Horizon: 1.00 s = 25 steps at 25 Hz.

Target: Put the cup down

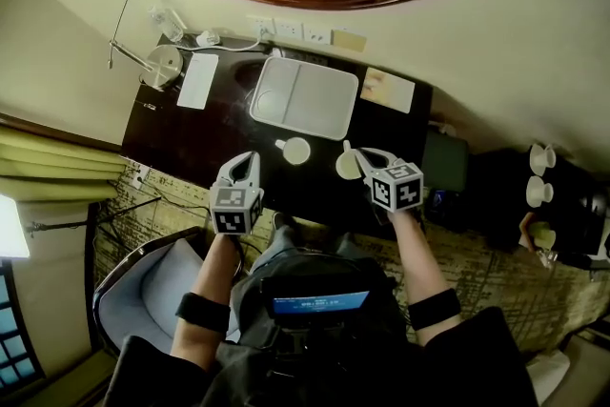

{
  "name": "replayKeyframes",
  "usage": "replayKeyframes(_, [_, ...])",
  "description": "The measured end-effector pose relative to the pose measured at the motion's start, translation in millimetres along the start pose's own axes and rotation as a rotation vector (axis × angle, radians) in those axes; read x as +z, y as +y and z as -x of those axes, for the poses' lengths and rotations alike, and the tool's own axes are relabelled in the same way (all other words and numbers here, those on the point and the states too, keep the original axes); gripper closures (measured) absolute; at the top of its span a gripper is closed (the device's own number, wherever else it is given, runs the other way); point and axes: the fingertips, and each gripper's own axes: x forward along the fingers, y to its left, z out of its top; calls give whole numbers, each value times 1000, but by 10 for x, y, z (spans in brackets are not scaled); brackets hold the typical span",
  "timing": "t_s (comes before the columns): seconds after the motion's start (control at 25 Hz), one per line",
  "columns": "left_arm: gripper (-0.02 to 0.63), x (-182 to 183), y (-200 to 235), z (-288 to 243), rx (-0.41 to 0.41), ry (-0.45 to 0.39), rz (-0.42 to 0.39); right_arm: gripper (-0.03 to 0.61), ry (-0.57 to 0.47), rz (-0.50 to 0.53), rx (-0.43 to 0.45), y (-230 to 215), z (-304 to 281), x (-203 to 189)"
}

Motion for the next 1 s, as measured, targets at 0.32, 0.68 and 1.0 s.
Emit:
replayKeyframes(0.32, [612,63,-89,-104,-8,4,8,575,3,-19,0,-138,20,-10])
replayKeyframes(0.68, [612,4,-189,-12,74,-12,81,570,15,50,87,-69,80,-50])
replayKeyframes(1.0, [612,-177,-279,-16,36,60,49,434,128,140,17,-111,-20,-443])
